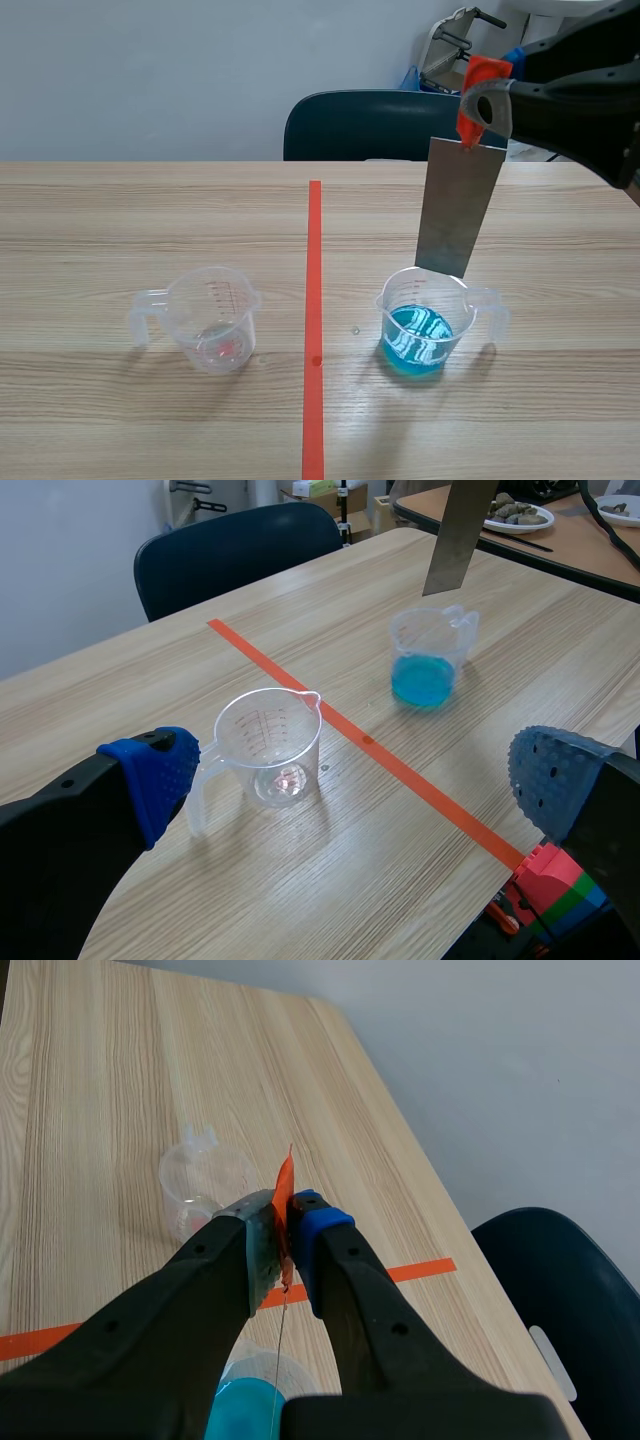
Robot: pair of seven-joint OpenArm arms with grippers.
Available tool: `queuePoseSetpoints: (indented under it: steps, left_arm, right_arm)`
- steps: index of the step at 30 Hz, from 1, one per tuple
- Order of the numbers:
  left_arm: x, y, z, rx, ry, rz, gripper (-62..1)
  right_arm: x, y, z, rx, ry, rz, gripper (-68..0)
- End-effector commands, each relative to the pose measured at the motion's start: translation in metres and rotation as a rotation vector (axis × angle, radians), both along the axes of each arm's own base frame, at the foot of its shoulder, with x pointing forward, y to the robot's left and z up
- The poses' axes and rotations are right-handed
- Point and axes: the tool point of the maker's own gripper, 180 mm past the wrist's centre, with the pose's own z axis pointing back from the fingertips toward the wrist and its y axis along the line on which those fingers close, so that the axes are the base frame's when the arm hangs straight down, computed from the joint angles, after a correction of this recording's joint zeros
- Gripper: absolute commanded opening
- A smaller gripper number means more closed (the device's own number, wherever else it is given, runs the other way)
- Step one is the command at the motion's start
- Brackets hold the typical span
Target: Do the redox reaction experiment
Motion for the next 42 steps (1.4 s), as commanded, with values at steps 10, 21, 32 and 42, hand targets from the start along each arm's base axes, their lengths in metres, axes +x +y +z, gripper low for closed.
queuePoseSetpoints:
  steps: [10,21,32,42]
  left_arm:
    - [0.001,-0.002,0.005,-0.021,-0.015,0.005,1.4]
    - [-0.001,-0.003,0.003,-0.009,-0.014,-0.006,1.4]
    - [0.0,-0.004,0.004,-0.003,-0.018,-0.019,-53.6]
    - [0.02,-0.015,-0.002,0.048,0.003,-0.163,-59.4]
  right_arm:
    - [0.001,0.0,0.011,0.032,-0.019,0.006,-66.7]
    - [0.001,0.0,0.011,0.032,-0.02,0.006,-66.7]
    - [0.001,0.0,0.011,0.033,-0.02,0.006,-66.7]
    - [0.001,0.0,0.011,0.036,-0.019,0.006,-66.7]
